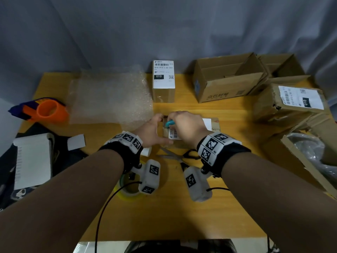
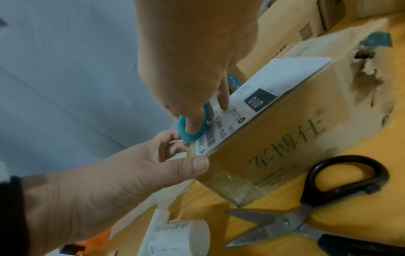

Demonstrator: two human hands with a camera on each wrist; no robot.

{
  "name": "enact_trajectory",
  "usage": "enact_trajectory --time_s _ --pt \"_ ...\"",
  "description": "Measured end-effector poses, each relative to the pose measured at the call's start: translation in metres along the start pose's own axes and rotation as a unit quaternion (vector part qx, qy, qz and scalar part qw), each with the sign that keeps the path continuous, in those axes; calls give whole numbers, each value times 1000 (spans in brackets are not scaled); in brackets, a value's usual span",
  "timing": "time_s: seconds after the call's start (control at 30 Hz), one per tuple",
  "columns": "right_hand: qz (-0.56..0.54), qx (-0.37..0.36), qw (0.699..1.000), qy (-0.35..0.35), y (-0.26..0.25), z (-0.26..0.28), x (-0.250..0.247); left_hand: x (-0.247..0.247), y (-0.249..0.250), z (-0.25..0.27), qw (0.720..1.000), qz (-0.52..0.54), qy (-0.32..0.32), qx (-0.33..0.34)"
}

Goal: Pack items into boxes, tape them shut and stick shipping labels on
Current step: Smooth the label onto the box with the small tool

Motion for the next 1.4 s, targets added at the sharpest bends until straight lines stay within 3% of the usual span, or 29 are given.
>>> enact_trajectory --time_s 0.33,0.6,0.77,0.87,1.2,1.3,1.4 --pt "25 -50 997 -55 9 -7 -6 -6 6 -1 997 -74 12 17" --pt "-34 9 997 -64 51 14 -10 -6 15 2 995 -95 5 21" --pt "-42 1 997 -59 54 16 -9 10 45 3 960 -264 2 98" --pt "-47 -3 997 -65 55 18 -10 19 54 -3 944 -311 -3 111" --pt "-6 -31 996 -87 57 15 -30 3 64 -18 960 -266 -58 71" --pt "21 0 991 -129 70 19 -35 5 62 -17 964 -252 -53 63" --pt "13 23 993 -113 90 30 -35 6 63 -16 963 -255 -55 63"
Point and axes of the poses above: each hand's wrist, its own z-axis away from the middle knuckle, its own x-axis out of the palm, y = z × x, the point moved 3 cm from there along -z, towards the middle knuckle, and after that the axes turned 3 degrees about y, right-handed, at the moved point
